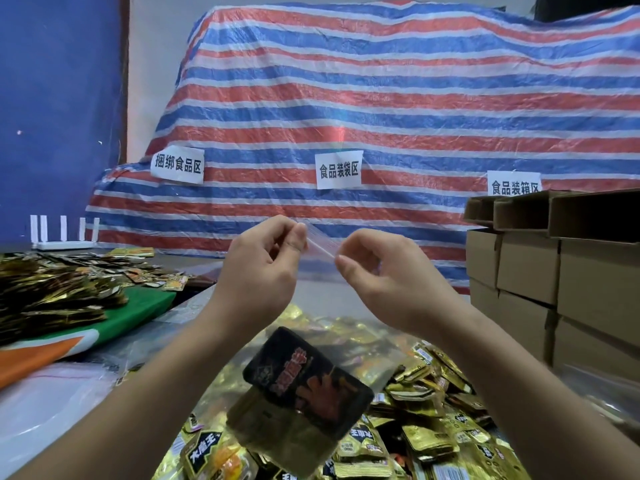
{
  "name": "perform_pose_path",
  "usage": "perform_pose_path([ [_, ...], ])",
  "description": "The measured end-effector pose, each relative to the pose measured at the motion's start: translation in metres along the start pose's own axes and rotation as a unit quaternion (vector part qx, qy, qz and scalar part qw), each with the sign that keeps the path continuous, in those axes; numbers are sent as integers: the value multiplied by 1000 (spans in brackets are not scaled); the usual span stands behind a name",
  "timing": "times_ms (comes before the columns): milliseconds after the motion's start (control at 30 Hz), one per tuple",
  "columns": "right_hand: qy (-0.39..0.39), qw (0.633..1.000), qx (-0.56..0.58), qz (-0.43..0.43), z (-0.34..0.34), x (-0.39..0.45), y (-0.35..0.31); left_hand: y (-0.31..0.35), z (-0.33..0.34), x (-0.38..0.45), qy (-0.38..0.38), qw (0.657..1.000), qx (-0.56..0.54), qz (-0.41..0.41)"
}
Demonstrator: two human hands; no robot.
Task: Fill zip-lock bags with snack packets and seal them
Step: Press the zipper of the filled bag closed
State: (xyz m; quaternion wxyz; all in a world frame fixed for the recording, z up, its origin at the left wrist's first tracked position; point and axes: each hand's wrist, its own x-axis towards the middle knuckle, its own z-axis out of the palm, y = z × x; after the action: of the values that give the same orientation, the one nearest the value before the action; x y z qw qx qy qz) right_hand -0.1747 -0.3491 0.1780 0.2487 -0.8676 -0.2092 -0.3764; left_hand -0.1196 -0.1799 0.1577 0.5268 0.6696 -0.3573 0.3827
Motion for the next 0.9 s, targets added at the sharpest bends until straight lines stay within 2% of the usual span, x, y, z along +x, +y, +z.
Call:
perform_pose_path([
  [367, -22, 999, 27, 9, 8, 2, -5, 0, 3, -9, -8, 1000, 6, 5],
  [567, -5, 999, 44, 19, 5, 4, -3, 5, 1, -12, -33, 996, -77, -14],
  [667, -9, 998, 51, 33, 3, 3, 1, 6, 1, -14, -38, 997, -69, -10],
  [833, -28, 999, -5, 19, -3, -4, 11, -7, 0, -7, 56, 994, -68, -62],
  [900, -28, 999, -17, 16, -7, -11, 18, -10, -4, -5, 79, 993, -67, -60],
])
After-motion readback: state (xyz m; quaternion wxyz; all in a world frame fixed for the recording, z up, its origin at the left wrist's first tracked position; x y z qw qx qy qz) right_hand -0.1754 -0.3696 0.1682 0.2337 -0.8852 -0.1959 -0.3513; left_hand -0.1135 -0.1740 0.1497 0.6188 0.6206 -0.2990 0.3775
